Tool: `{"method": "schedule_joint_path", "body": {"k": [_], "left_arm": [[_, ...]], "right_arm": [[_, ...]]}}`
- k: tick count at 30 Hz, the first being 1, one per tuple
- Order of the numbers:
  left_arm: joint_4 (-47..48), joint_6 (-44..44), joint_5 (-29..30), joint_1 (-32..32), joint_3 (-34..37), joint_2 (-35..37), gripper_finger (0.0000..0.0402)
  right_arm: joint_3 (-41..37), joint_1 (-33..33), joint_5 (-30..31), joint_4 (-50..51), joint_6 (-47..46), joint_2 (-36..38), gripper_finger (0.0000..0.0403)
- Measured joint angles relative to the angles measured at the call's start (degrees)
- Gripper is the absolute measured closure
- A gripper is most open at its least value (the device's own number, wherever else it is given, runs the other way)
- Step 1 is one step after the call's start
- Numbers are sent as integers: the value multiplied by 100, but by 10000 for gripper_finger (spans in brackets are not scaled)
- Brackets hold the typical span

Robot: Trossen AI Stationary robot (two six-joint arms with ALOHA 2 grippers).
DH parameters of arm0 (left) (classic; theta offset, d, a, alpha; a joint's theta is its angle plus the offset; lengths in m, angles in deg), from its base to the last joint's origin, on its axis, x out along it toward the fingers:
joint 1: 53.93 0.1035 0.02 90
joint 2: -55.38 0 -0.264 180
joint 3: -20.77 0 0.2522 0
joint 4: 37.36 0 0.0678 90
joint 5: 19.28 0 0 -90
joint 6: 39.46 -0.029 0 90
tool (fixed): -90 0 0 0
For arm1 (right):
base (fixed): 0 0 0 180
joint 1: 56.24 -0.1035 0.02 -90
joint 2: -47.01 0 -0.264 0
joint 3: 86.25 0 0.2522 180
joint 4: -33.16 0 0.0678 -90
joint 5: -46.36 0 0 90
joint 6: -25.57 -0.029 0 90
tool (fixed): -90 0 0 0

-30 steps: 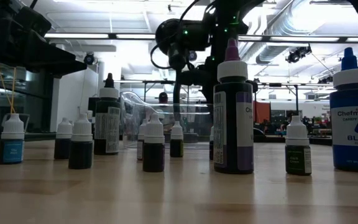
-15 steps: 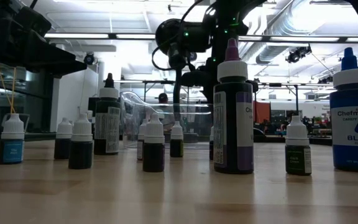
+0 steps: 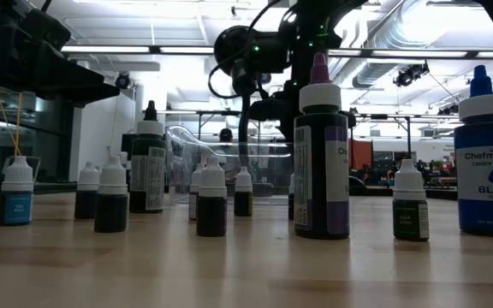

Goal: Pick & Place food coloring
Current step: Put the red food coloring bottle into the transparent bin, then put the dark green food coloring bottle into the transparent bin

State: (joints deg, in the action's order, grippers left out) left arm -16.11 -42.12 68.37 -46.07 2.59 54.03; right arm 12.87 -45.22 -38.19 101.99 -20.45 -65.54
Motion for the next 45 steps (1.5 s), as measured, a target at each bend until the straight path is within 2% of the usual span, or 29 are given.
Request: {"method": "schedule_joint_path", "body": {"k": [30, 38, 45], "left_arm": [[0, 1, 0, 2, 2, -2, 124], [0, -2, 0, 0, 2, 0, 124], [0, 0, 0, 1, 1, -2, 124]], "right_arm": [[4, 20, 80, -144, 24, 25, 330], [7, -44, 297, -78, 251, 647, 330], [7, -581, 322, 256, 750, 1493, 330]]}}
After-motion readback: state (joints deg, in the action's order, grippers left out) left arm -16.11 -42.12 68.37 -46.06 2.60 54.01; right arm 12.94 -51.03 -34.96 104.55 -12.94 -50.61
